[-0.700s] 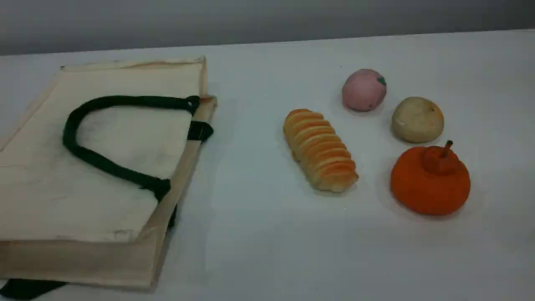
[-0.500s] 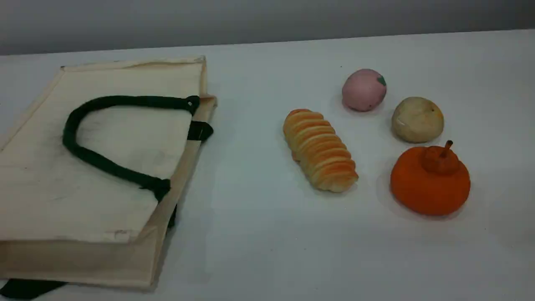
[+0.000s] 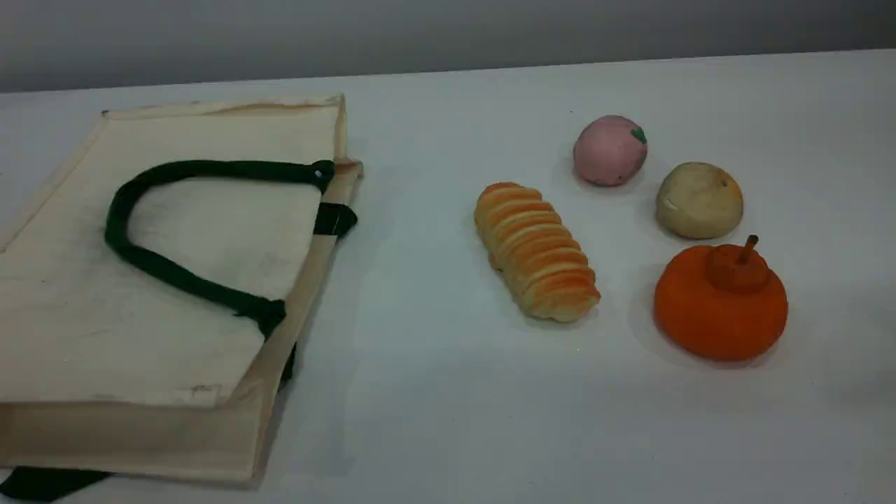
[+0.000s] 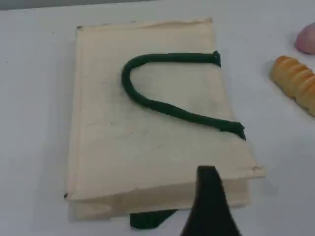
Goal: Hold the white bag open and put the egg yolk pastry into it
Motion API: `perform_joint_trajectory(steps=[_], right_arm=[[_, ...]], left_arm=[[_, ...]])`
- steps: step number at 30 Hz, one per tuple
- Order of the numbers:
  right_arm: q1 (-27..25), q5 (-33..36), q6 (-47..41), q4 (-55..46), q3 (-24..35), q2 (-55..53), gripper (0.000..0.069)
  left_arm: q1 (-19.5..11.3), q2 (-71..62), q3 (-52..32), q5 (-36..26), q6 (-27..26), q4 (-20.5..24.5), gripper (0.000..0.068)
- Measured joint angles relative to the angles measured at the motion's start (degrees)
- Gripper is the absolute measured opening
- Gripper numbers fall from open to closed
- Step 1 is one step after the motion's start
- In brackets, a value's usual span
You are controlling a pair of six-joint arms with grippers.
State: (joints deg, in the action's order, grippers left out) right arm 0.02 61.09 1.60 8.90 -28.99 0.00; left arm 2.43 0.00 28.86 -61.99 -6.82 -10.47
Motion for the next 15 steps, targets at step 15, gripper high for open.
perform_joint_trajectory(steps=[15], right_arm=[[0.0,-0.5,0.0,0.3,0.0,0.0,0.0579]], left_arm=[[0.0,0.0,0.0,0.0,0.0,0.0,0.0452]])
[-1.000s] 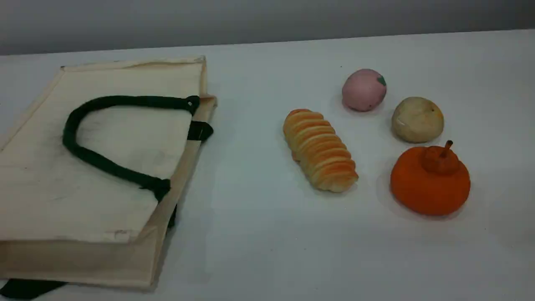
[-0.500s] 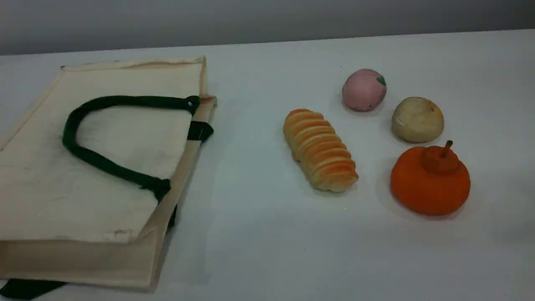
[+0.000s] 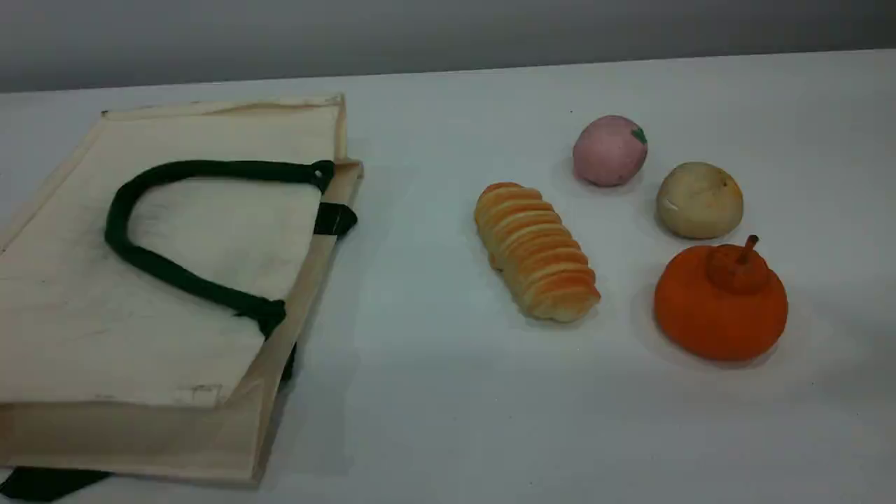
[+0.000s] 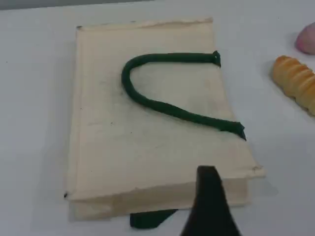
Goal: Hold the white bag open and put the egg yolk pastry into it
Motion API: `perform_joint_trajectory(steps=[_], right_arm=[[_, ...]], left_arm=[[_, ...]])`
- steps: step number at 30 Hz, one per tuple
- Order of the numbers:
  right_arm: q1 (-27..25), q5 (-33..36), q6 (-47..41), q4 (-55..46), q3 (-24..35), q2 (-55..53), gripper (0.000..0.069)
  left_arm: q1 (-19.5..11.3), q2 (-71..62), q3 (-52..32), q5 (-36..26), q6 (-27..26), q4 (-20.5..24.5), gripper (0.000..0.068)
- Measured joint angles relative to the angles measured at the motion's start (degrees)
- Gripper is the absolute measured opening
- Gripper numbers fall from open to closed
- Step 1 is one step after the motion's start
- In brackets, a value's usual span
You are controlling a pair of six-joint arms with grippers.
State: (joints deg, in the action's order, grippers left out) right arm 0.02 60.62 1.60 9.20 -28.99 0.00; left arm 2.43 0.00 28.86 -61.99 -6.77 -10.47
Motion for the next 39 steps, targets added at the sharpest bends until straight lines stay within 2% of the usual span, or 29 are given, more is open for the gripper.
perform_joint_trajectory(steps=[19,23,26,34,39], right_arm=[[0.0,0.0,0.0,0.5,0.0,0.0,0.0579],[0.0,-0.4,0.0,1.1,-0.1,-0.2,0.0579],[0.0,-1.9,0.0,1.1,-0.9,-2.5,0.0579],[0.1,-8.2,2.7,1.0,-8.3,-14.8,0.0579],[0.1,-8.8,2.9,1.6,-15.5,-26.0,0.0579]], left_arm=[[0.2,0.0,0.0,0.0,0.0,0.0,0.0452],[1.6,-0.2,0.3,0.3,0.0,0.0,0.0452],[2.8,-2.0,2.1,3.8,0.0,0.2,0.0452],[2.9,-15.9,9.0,12.7,-0.4,1.6,0.0452],[2.9,-29.6,15.3,12.6,-0.4,3.1,0.0452]])
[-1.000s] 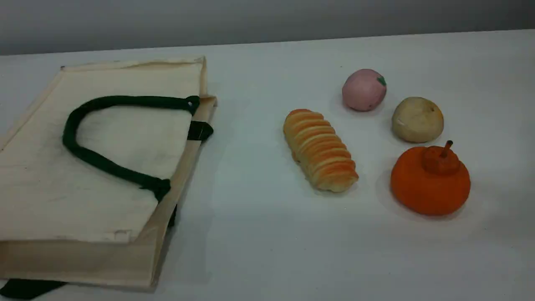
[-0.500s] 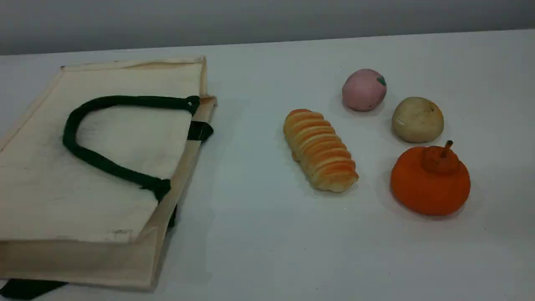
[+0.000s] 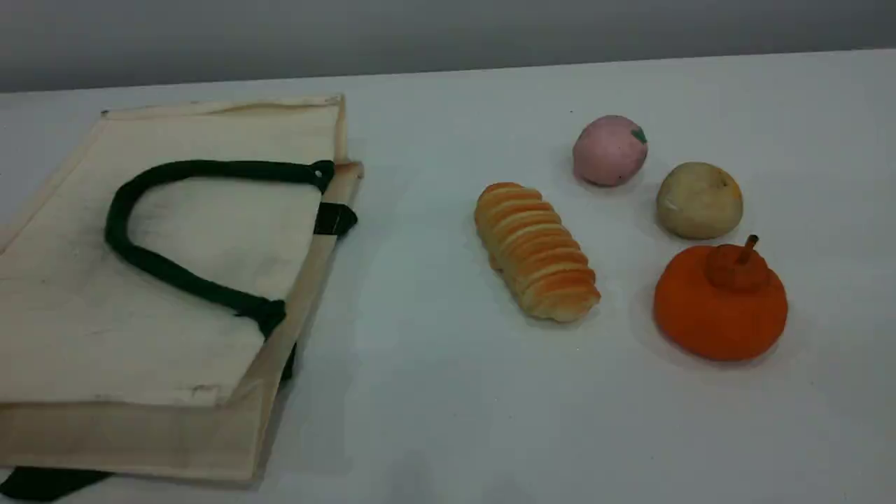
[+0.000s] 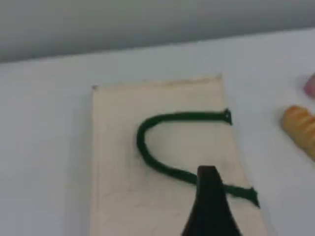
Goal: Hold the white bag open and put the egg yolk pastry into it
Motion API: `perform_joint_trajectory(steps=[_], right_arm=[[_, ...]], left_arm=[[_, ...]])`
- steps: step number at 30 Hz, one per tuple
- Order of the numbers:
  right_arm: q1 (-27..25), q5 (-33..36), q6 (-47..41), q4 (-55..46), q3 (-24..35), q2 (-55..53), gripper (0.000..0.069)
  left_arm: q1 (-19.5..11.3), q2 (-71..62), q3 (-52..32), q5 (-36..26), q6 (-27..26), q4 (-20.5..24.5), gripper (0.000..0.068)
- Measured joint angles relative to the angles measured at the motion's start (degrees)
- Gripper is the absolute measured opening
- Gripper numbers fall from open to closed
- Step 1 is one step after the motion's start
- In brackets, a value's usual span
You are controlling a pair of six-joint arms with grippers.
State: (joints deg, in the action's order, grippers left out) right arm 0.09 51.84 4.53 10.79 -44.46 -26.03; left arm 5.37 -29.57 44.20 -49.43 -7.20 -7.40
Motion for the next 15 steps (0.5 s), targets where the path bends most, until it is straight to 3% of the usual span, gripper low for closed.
perform_joint_trajectory(steps=[7,15], right_arm=[[0.0,0.8,0.0,0.2,-8.7,-15.4,0.0579],[0.0,0.5,0.0,0.2,-9.2,-25.8,0.0579]], left_arm=[[0.0,-19.5,10.1,-1.1,0.2,0.5,0.0452],[0.0,-36.5,12.7,5.9,0.2,3.0,0.0452]])
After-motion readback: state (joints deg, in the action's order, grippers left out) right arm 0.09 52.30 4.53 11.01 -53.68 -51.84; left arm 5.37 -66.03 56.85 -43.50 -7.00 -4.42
